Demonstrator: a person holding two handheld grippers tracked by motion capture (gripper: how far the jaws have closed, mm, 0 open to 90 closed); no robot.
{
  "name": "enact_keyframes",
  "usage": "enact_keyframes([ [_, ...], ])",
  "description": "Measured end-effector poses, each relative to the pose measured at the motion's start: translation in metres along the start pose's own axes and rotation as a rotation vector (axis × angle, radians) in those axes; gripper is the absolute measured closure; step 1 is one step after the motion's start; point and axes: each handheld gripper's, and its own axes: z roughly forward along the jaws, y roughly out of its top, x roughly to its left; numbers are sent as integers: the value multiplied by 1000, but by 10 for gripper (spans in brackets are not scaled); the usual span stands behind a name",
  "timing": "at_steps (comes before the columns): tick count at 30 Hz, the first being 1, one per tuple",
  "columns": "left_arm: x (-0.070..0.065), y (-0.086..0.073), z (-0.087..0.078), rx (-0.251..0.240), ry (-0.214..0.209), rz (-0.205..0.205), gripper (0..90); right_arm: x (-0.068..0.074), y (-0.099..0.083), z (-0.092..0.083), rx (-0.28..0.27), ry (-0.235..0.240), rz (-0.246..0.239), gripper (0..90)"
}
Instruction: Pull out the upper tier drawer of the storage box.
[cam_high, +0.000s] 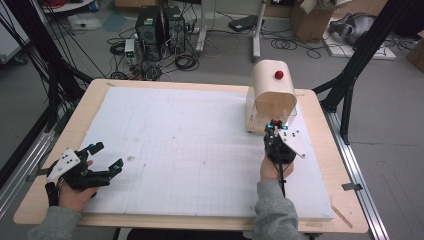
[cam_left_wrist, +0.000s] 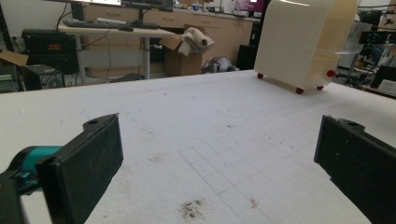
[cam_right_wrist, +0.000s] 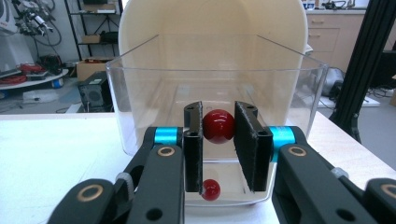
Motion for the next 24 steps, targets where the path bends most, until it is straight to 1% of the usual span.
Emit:
enact_keyframes([
  [6,-1,0,0,-1,0,-1,17,-1,0,0,-2,3,-5,732],
  [7,0,0,0,-1,0,-1,17,-1,0,0,-1,5,-4,727],
  [8,-1,0,0,0,0,-1,17,-1,0,0,3,7,-2,690],
  [9,-1,0,0,0,0,-1,17,-1,0,0,3,7,-2,690],
  [10,-1,0,0,-3,-4,-3,17,-1,0,-1,3,10,0,637],
  [11,-1,0,0,-5,-5,-4,17,0,0,-2,1,12,6,604],
  [12,-1,0,0,-3,-2,-3,17,0,1,-2,-2,17,2,547],
  [13,-1,0,0,-3,-2,-3,17,0,1,-2,-2,17,2,547],
  [14,-1,0,0,-4,-2,-3,17,1,1,-3,-6,32,8,489],
  [15,-1,0,0,-4,-2,-3,17,1,1,-3,-6,32,8,489],
  [17,-1,1,0,-5,-1,-3,17,1,2,-4,-11,42,5,425],
  [18,-1,1,-1,-5,-1,-3,17,1,2,-4,-11,47,5,335],
  [20,-1,1,0,-5,-1,-3,17,1,2,-4,-3,53,8,221],
  [21,-1,1,0,-5,-1,-3,17,1,2,-4,-3,53,8,221],
  [22,-1,1,-1,-5,-1,-3,17,2,2,-3,3,56,10,161],
  [23,-1,1,0,-7,0,-5,17,2,1,-2,21,61,15,58],
  [24,-1,1,0,-7,0,-5,17,2,1,-1,26,63,16,0],
])
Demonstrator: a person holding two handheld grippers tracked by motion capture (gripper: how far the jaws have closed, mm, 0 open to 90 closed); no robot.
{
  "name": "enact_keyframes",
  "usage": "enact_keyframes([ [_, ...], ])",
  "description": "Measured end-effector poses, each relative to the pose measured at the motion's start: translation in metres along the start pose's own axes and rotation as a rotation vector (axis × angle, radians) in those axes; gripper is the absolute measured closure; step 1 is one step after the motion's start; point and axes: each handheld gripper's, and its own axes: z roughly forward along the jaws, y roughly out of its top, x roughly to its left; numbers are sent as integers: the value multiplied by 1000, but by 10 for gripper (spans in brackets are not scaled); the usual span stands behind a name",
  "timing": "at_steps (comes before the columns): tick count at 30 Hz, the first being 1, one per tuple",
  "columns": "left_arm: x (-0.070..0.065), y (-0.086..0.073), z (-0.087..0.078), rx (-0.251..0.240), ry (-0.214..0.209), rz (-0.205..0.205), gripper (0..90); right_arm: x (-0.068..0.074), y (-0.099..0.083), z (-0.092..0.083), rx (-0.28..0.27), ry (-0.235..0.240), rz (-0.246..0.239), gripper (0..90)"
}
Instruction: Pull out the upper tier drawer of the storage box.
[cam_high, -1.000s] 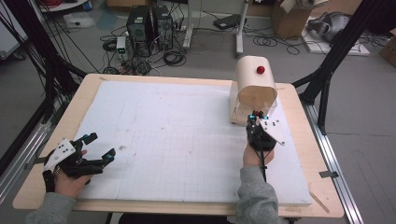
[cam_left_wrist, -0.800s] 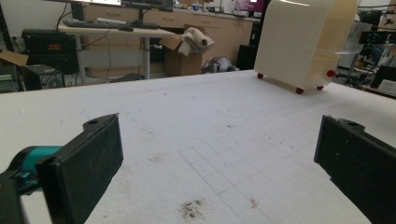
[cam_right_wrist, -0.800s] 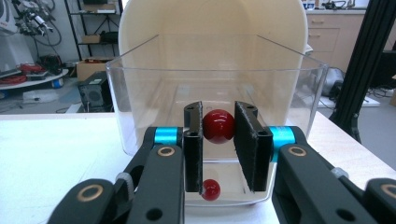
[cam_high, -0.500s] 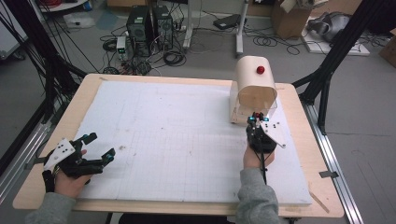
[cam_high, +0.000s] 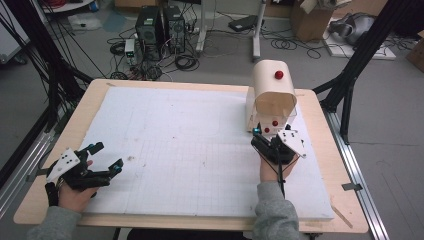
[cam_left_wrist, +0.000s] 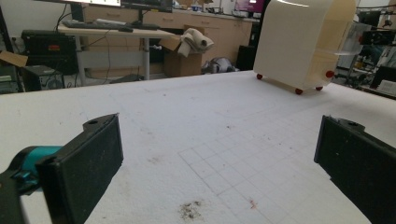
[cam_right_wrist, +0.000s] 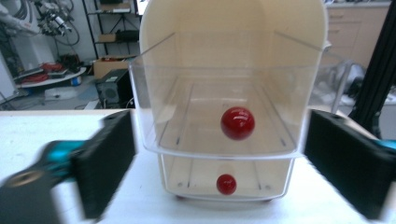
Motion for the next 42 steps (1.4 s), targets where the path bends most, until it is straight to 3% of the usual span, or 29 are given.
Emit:
enact_keyframes([
  [5,0,0,0,-2,2,2,17,0,1,-1,5,47,-9,0],
  [12,0,1,-1,-2,-1,3,17,-1,2,-5,13,64,-19,0],
  [17,-1,1,-1,1,0,-3,17,-10,5,-11,23,127,-21,0],
  [18,-1,2,-2,-4,-3,-2,17,-16,6,-15,29,170,-39,0],
  [19,-1,2,-2,-4,-3,-2,17,-16,6,-15,29,170,-39,0],
  [20,-3,2,-2,-7,-7,-2,17,-23,6,-19,29,213,-48,0],
  [22,-3,2,-2,-7,-8,-1,17,-28,7,-22,25,236,-57,0],
  [24,-4,3,-2,-7,-9,1,17,-41,6,-30,23,313,-72,0],
  [25,-4,3,-2,-7,-10,3,17,-41,6,-30,23,313,-72,0],
  [26,-4,3,-3,-9,-9,1,17,-49,4,-35,27,360,-75,0],
  [32,-3,7,-8,-28,1,1,17,-70,-2,-50,-3,436,-68,0],
  [39,-3,8,-9,-26,-7,11,17,-86,-11,-60,-6,438,-26,0],
  [42,-4,8,-9,-26,-12,14,17,-95,-10,-63,-5,470,-33,0],
])
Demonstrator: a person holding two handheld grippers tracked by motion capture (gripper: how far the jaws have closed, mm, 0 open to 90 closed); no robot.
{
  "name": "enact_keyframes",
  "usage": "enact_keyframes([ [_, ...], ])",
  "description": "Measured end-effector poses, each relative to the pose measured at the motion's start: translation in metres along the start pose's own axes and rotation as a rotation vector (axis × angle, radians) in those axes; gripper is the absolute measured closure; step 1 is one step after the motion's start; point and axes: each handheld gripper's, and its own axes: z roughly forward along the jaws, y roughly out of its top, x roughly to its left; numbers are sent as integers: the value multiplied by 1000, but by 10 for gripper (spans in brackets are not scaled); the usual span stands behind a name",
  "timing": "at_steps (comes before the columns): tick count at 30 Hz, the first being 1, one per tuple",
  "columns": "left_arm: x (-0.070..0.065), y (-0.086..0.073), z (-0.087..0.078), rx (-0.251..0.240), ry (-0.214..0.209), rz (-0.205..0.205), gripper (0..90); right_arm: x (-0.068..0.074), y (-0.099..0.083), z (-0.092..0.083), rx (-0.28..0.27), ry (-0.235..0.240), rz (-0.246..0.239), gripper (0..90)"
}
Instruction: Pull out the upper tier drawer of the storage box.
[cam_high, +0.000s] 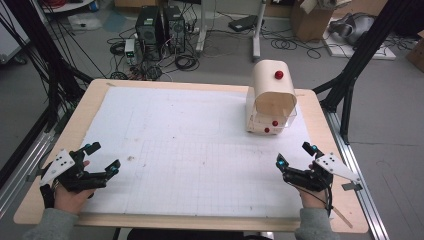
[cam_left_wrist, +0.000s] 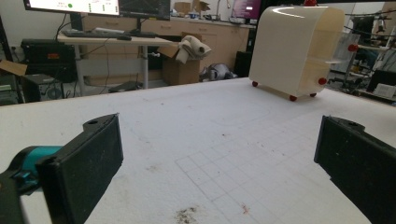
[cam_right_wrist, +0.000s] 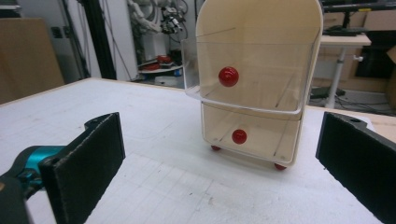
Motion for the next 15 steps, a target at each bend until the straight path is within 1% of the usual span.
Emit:
enact_keyframes([
  [1,0,0,0,0,0,0,17,0,0,0,0,0,0,0],
  [2,0,0,0,0,-3,-2,17,-3,-1,-2,10,30,-4,0],
  [3,0,0,0,0,-3,-2,17,-3,-1,-2,10,30,-4,0],
  [4,0,0,0,3,-5,1,17,-5,-2,-3,20,44,-5,0],
  [5,-1,0,0,2,-6,1,17,-8,-5,-4,38,74,-14,0],
  [6,-1,0,0,2,-8,2,17,-9,-7,-4,48,82,-10,0],
  [7,-2,0,1,5,-11,3,17,-10,-9,-5,55,90,-17,0],
  [9,-2,0,1,7,-12,5,17,-12,-13,-6,53,74,-23,0],
  [11,-1,-1,1,6,-8,1,17,-15,-15,-7,46,71,-6,0],
  [15,-1,0,2,7,-7,4,17,-15,-15,-8,34,76,-5,0],
])
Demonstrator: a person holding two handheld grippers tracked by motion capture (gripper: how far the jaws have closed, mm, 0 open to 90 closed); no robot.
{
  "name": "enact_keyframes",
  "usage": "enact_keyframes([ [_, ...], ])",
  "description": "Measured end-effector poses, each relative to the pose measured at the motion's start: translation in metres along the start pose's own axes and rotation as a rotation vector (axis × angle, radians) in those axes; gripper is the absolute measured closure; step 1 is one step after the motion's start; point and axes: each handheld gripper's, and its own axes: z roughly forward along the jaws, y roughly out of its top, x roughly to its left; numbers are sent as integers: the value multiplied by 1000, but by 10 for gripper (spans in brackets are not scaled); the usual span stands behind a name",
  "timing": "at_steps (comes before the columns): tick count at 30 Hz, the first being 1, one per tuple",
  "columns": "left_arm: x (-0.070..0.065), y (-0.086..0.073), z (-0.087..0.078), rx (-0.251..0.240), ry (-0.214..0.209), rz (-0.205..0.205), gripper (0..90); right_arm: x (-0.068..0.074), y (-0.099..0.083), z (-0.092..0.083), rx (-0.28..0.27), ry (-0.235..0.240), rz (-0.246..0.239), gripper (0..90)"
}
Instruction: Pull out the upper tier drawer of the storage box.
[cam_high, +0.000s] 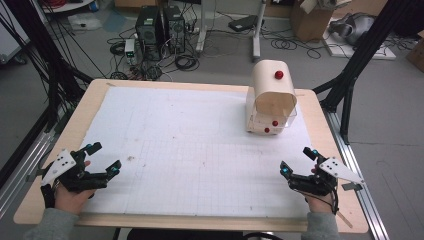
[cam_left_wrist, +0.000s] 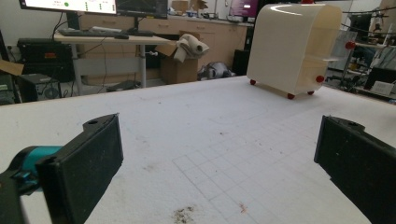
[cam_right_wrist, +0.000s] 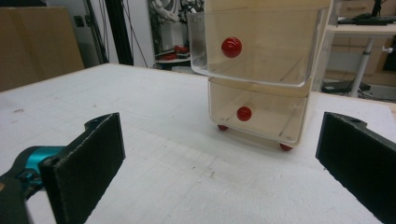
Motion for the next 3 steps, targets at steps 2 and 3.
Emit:
enact_keyframes([
  [2,0,0,1,1,-1,2,17,0,0,0,0,3,1,0],
  [3,0,-1,1,6,-4,2,17,0,1,0,-1,8,-2,0],
])
